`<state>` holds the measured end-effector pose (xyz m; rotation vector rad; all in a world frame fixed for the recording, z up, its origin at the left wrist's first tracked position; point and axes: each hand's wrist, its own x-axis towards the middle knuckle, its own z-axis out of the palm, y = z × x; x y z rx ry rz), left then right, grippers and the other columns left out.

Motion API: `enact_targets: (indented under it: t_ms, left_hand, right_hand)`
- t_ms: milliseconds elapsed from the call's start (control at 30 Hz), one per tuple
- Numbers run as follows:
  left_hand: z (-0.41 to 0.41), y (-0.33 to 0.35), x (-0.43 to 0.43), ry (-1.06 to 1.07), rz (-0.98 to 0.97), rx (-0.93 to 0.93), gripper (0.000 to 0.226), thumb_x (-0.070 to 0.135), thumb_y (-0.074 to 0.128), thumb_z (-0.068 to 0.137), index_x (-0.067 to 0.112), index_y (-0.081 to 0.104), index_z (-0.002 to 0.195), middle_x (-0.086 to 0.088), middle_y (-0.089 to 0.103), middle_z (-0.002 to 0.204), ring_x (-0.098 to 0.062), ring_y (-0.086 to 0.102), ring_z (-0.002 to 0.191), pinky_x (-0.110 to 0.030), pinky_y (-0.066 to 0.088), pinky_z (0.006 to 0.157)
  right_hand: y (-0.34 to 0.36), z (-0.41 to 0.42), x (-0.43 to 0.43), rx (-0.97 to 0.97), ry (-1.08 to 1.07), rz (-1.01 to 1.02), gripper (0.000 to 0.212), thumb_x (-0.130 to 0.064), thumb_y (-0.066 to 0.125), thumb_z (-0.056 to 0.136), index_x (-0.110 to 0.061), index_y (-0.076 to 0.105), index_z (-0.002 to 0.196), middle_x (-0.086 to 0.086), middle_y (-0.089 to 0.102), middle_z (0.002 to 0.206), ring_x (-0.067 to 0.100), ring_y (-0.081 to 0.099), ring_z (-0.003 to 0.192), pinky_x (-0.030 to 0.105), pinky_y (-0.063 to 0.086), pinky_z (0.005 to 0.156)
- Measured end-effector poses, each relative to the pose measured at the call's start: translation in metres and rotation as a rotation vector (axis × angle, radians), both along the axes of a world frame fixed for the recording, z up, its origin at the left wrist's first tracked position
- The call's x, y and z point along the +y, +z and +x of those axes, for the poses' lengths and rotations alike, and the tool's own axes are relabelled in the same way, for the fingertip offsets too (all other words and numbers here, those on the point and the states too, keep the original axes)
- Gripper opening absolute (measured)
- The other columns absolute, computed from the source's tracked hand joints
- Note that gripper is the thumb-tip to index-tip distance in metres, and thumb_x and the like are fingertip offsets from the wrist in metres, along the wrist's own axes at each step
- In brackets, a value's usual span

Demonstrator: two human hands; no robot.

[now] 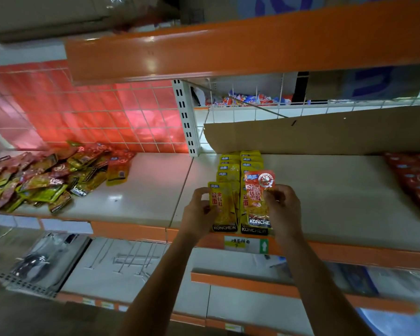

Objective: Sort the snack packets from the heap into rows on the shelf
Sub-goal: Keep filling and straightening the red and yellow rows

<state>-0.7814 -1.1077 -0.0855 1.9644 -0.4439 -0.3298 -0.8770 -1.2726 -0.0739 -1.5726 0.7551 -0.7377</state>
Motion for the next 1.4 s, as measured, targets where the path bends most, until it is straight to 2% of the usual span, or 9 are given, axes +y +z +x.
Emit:
enact_targets:
  t_ms: [267,400,467,700,1000,1100,1200,1333,1400]
  left_hand:
    - [0.004,0.003,0.004,-0.109,0.197,-0.276,0.031,0.019,0.067,0.088,0.022,0.064,0.119,0.006,0.061,0.109,-0.003,0.059,0.081,-0.001,0.041,0.066]
    - [0.004,0.005,0.006,-0.182,0.201,-0.303,0.036,0.016,0.069,0.086,0.024,0.063,0.121,-0.001,0.066,0.112,-0.012,0.065,0.081,-0.025,0.056,0.076]
    - [0.004,0.005,0.006,-0.194,0.222,-0.317,0.039,0.015,0.069,0.086,0.023,0.061,0.124,-0.002,0.067,0.114,-0.015,0.066,0.082,-0.032,0.056,0.081]
    - [0.003,-0.001,0.003,-0.226,0.287,-0.325,0.054,0.014,0.065,0.089,0.024,0.043,0.138,-0.007,0.070,0.107,-0.024,0.067,0.094,-0.027,0.050,0.080]
    - [0.003,-0.004,-0.002,-0.204,0.330,-0.450,0.043,0.018,0.066,0.087,0.017,0.058,0.129,-0.008,0.057,0.128,-0.026,0.062,0.103,-0.037,0.052,0.091]
    - [-0.005,0.001,-0.011,-0.112,0.264,-0.501,0.036,0.020,0.066,0.087,0.014,0.063,0.123,-0.010,0.058,0.125,-0.027,0.060,0.105,-0.036,0.051,0.090]
    - [-0.019,0.011,-0.031,-0.098,0.201,-0.536,0.028,0.017,0.062,0.090,0.013,0.065,0.118,-0.010,0.062,0.120,-0.027,0.061,0.103,-0.035,0.051,0.087]
    - [-0.046,0.020,-0.075,-0.177,0.111,-0.514,0.022,0.020,0.054,0.096,0.013,0.064,0.114,-0.008,0.070,0.100,-0.021,0.064,0.083,-0.025,0.050,0.072]
    - [-0.064,0.023,-0.101,-0.204,0.021,-0.453,0.023,0.020,0.054,0.096,0.012,0.063,0.116,-0.006,0.071,0.096,-0.010,0.061,0.076,-0.005,0.043,0.064]
  right_hand:
    - [-0.003,-0.009,0.004,0.031,-0.090,-0.002,0.018,-0.014,0.064,0.087,-0.011,0.062,0.105,0.002,0.064,0.092,0.017,0.060,0.082,0.031,0.047,0.076]
    - [-0.004,-0.014,0.008,0.018,-0.131,-0.006,0.012,-0.012,0.064,0.087,-0.014,0.061,0.098,-0.002,0.063,0.084,0.014,0.058,0.073,0.024,0.042,0.065]
    - [-0.004,-0.018,0.009,0.013,-0.153,-0.021,0.014,-0.012,0.065,0.087,-0.012,0.062,0.100,-0.001,0.063,0.085,0.009,0.058,0.072,0.022,0.042,0.062]
    - [-0.002,-0.024,0.010,0.038,-0.199,-0.044,0.015,-0.014,0.064,0.086,-0.014,0.061,0.101,0.005,0.065,0.093,0.020,0.061,0.085,0.035,0.049,0.077]
    - [0.000,-0.027,0.008,0.021,-0.186,-0.045,0.020,-0.018,0.064,0.087,-0.012,0.063,0.106,0.002,0.067,0.092,0.016,0.063,0.082,0.030,0.051,0.072]
    - [0.000,-0.029,0.002,0.007,-0.177,-0.040,0.022,-0.019,0.064,0.088,-0.013,0.064,0.109,-0.002,0.067,0.088,0.008,0.062,0.075,0.024,0.047,0.063]
    - [0.000,-0.033,-0.008,0.003,-0.163,-0.021,0.023,-0.019,0.064,0.088,-0.012,0.066,0.110,-0.002,0.067,0.086,0.009,0.062,0.073,0.026,0.048,0.065]
    - [0.001,-0.044,-0.030,0.022,-0.155,-0.019,0.025,-0.018,0.062,0.089,-0.012,0.066,0.113,0.006,0.070,0.099,0.018,0.065,0.089,0.038,0.054,0.081]
    - [0.002,-0.055,-0.047,0.034,-0.168,-0.037,0.026,-0.018,0.061,0.090,-0.013,0.065,0.115,0.006,0.069,0.103,0.020,0.065,0.094,0.038,0.053,0.084]
